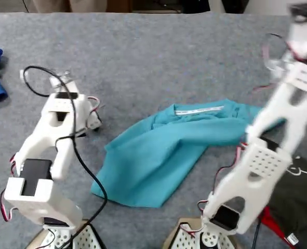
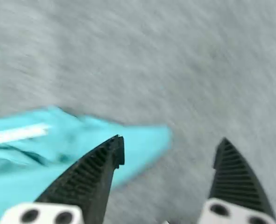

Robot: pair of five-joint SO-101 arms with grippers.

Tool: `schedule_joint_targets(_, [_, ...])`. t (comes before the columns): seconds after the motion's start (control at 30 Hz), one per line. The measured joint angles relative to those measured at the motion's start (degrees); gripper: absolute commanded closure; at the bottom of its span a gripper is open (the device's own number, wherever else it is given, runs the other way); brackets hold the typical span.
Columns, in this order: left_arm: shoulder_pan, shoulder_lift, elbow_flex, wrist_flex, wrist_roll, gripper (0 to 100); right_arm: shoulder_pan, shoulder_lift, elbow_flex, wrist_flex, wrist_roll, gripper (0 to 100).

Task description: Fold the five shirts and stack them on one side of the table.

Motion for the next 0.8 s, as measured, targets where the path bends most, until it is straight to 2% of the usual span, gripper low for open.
schedule_joint_targets(0.13, [-7.3, 0.0, 0.0, -1.3, 1.0, 87, -12.0, 0.0, 1.6, 0.0, -2.4, 77.6])
schedule_joint_targets(0.3, [-14.6, 0.0, 0.0, -3.9, 1.3, 87, -26.0, 0.1, 10.2, 0.0, -4.6, 77.6])
schedule_joint_targets(0.5, [-15.9, 0.0, -0.2, -4.3, 1.3, 87, -37.6, -0.7, 25.5, 0.1, -4.7, 77.6])
schedule_joint_targets(0.7, [-20.0, 0.0, -1.1, -4.5, 1.5, 87, -49.8, -12.3, 48.4, 0.1, -4.6, 77.7])
schedule_joint_targets(0.8, [-22.7, 0.0, -1.7, -4.5, 1.8, 87, -53.4, -15.6, 53.0, 0.1, -4.7, 77.7])
